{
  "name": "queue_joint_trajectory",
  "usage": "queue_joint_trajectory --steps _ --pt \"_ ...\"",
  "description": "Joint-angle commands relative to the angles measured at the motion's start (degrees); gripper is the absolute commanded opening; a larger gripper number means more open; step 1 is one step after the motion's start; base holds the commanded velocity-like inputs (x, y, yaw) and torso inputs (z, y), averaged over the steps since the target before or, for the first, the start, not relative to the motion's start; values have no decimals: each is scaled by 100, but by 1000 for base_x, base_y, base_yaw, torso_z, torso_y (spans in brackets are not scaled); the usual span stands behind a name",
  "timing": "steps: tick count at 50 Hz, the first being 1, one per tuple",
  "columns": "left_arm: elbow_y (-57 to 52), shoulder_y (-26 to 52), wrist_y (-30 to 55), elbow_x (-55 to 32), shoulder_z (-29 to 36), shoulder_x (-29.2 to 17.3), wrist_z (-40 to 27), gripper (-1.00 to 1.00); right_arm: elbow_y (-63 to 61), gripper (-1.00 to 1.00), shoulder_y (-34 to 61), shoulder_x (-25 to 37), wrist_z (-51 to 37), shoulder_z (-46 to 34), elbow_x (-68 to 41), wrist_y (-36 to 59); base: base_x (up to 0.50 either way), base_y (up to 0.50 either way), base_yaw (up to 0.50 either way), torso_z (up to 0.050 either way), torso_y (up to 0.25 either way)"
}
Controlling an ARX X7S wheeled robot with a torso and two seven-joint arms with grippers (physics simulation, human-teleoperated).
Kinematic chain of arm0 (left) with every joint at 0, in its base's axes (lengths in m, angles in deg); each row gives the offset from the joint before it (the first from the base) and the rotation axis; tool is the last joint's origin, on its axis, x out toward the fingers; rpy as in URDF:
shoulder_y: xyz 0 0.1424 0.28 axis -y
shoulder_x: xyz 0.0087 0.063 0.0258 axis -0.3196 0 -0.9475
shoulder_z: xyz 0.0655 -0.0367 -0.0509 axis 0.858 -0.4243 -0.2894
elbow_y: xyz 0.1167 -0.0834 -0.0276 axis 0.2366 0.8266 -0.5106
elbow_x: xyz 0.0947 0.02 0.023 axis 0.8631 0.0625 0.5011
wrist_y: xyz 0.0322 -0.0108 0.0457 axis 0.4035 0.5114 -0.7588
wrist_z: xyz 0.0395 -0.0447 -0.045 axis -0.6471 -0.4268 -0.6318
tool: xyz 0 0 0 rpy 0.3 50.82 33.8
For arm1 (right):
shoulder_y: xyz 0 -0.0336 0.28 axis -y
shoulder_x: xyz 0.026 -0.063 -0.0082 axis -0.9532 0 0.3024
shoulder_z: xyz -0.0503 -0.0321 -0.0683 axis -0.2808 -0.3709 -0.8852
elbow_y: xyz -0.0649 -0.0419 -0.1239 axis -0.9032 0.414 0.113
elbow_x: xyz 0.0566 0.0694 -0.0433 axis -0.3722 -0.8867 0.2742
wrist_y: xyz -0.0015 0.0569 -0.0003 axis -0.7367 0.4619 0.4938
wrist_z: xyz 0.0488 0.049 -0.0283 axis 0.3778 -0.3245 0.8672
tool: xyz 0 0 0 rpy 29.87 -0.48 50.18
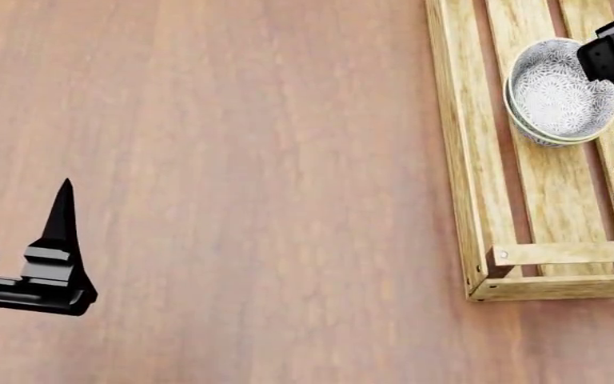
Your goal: Stack the right bowl on the left bowl and place them in the tray.
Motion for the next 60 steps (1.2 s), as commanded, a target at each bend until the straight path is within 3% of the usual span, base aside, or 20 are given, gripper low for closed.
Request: queue_joint_trajectory --steps 1,12,16,18,22,25,27,28,32,33,40,60 --pt "12 -1 -20 -16 8 -2 -6 100 3 100 273 -316 -124 -854 426 -1179 0 0 0 0 0" --pt "42 30 -30 -30 30 9 -9 100 2 100 329 -577 484 -1303 369 -821 0 0 0 0 0" --pt "70 39 -45 4 87 23 -5 100 0 100 182 -852 794 -1576 508 -1082 0 0 0 0 0" --pt "85 32 -63 7 77 11 2 100 -247 100 164 -1012 742 -1850 853 -1883 0 0 0 0 0" --pt "133 45 -110 24 103 32 20 100 -3642 100 1086 -354 -25 -2364 1849 -4822 0 0 0 0 0" --pt "137 0 -171 33 114 31 43 100 -5430 100 1441 -226 -652 -2889 2617 -6232 0 0 0 0 0" --pt "166 2 -184 44 121 35 44 100 -6018 100 1526 -95 -993 -2922 3209 -6654 0 0 0 0 0" --pt "161 -1 -189 49 125 35 41 100 -6098 100 1372 140 -1793 -2588 4068 -6662 0 0 0 0 0" --pt "187 -8 -217 69 153 51 38 100 -6518 100 1032 547 -2667 -1924 6220 -6654 0 0 0 0 0" --pt "198 -11 -226 76 161 54 40 100 -6598 100 970 629 -3310 -1843 7033 -6653 0 0 0 0 0" --pt "244 -78 -353 144 211 62 67 100 -7606 100 827 1036 -5220 -1645 9543 -6534 0 0 0 0 0" --pt "195 -116 -389 106 183 26 41 100 -8228 100 261 1312 -6404 -1338 11439 -6118 0 0 0 0 0"
